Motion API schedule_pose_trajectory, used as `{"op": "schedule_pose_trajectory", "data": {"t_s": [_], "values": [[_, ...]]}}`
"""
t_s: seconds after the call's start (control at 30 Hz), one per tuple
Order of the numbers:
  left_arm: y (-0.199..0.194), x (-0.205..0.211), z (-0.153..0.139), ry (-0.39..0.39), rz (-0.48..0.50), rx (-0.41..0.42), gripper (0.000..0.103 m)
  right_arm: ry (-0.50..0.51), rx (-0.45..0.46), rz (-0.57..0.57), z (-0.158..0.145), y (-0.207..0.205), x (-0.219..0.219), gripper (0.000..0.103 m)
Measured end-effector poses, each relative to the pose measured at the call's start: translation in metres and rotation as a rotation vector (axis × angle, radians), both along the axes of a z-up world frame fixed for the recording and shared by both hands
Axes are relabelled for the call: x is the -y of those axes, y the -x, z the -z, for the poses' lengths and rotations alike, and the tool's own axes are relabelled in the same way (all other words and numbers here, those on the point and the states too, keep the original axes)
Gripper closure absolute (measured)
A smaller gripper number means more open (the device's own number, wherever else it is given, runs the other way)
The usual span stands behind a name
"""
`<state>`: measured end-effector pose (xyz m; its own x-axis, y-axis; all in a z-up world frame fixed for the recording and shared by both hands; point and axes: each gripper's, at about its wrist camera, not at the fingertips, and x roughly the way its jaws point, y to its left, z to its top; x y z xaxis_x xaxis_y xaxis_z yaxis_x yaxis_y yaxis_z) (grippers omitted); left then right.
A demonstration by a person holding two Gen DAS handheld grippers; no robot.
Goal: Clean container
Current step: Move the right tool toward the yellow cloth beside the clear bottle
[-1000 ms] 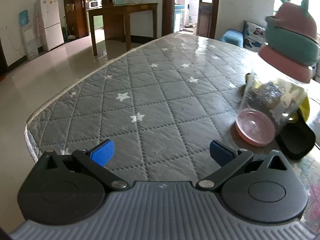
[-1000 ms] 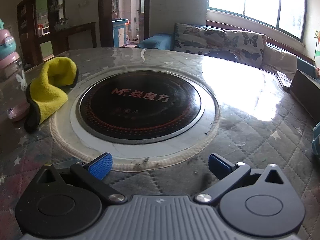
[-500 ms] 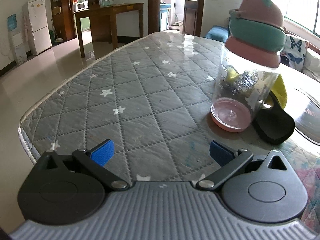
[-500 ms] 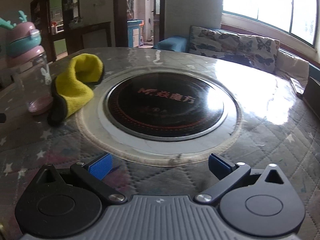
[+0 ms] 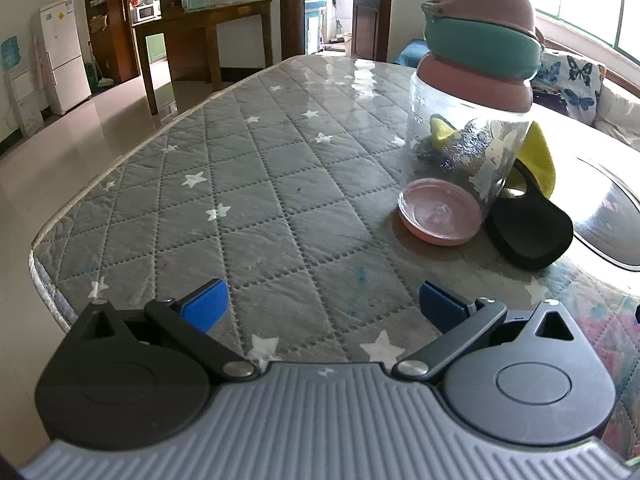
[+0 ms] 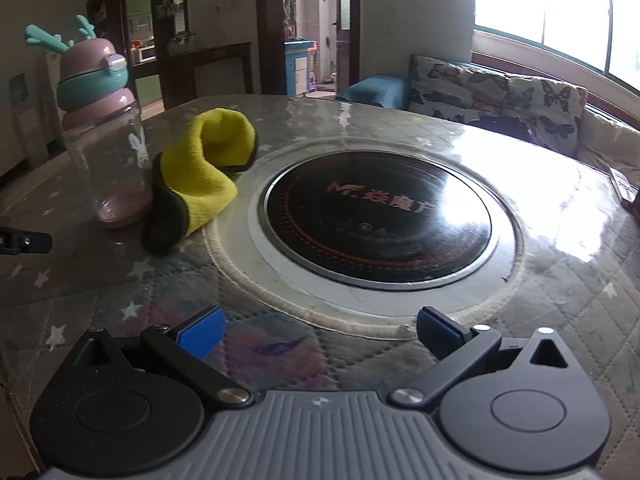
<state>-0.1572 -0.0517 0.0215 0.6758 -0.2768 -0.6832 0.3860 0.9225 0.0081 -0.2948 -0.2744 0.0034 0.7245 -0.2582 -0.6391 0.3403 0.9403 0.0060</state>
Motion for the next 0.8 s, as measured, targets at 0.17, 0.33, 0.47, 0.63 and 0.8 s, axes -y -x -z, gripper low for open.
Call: {"op": "schedule_pose_trajectory", "data": {"t_s": [0.17,0.33,0.47,0.63,0.8], "values": [[0.004,0.005,-0.001,-0.002,0.009,-0.007,0.0,-0.031,0.007,-0.028,-0.002,-0.004,-0.004,0.0],[0.007,0.009,-0.003,-0.002,0.024,-0.005,0.0,-0.029,0.009,-0.056,-0.003,-0.007,-0.011,0.0],[0.008,0.014,-0.005,-0.004,0.041,-0.002,0.0,-0.031,0.014,-0.078,-0.004,-0.01,-0.018,0.0],[0.01,0.019,-0.007,-0.008,0.066,0.006,0.0,-0.031,0.014,-0.103,-0.005,-0.017,-0.025,0.0],[0.01,0.025,-0.009,-0.013,0.082,0.012,0.0,-0.028,0.016,-0.123,-0.008,-0.023,-0.029,0.0]]}}
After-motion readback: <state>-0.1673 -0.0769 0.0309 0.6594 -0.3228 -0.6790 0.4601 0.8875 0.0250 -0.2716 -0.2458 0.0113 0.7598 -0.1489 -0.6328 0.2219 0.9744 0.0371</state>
